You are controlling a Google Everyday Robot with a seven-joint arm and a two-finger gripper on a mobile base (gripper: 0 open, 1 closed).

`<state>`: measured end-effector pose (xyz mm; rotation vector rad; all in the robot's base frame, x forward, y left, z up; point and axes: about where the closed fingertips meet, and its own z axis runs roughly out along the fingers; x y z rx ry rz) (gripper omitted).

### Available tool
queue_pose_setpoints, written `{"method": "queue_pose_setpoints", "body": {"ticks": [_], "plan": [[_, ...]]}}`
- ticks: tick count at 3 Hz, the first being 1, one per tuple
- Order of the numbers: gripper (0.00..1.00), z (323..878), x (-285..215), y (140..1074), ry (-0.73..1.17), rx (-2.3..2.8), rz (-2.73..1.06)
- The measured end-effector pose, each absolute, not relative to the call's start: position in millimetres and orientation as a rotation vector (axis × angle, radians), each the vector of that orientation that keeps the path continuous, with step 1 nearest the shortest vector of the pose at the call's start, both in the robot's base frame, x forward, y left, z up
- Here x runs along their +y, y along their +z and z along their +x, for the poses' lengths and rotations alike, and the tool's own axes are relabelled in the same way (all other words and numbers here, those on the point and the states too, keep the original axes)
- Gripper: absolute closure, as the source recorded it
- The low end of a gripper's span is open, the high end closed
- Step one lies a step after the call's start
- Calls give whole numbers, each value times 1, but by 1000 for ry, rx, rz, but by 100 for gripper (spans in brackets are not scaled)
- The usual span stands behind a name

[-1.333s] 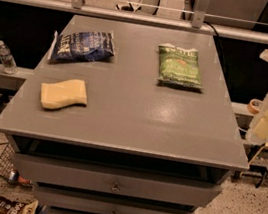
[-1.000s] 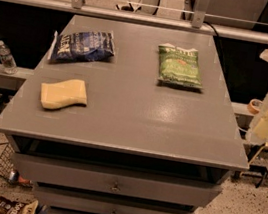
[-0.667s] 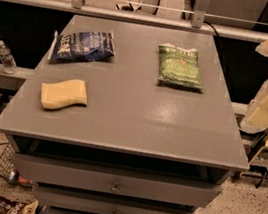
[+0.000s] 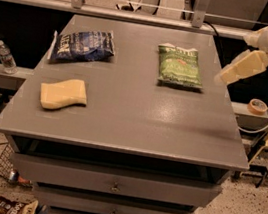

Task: Pick green jalapeno chip bag

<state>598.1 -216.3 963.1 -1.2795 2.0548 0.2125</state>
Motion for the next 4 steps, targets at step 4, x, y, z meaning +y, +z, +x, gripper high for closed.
{"method": "queue_pose_setpoints", "body": {"ticks": [4], "plan": [[0,647,-185,892,374,2135,-1089]]}}
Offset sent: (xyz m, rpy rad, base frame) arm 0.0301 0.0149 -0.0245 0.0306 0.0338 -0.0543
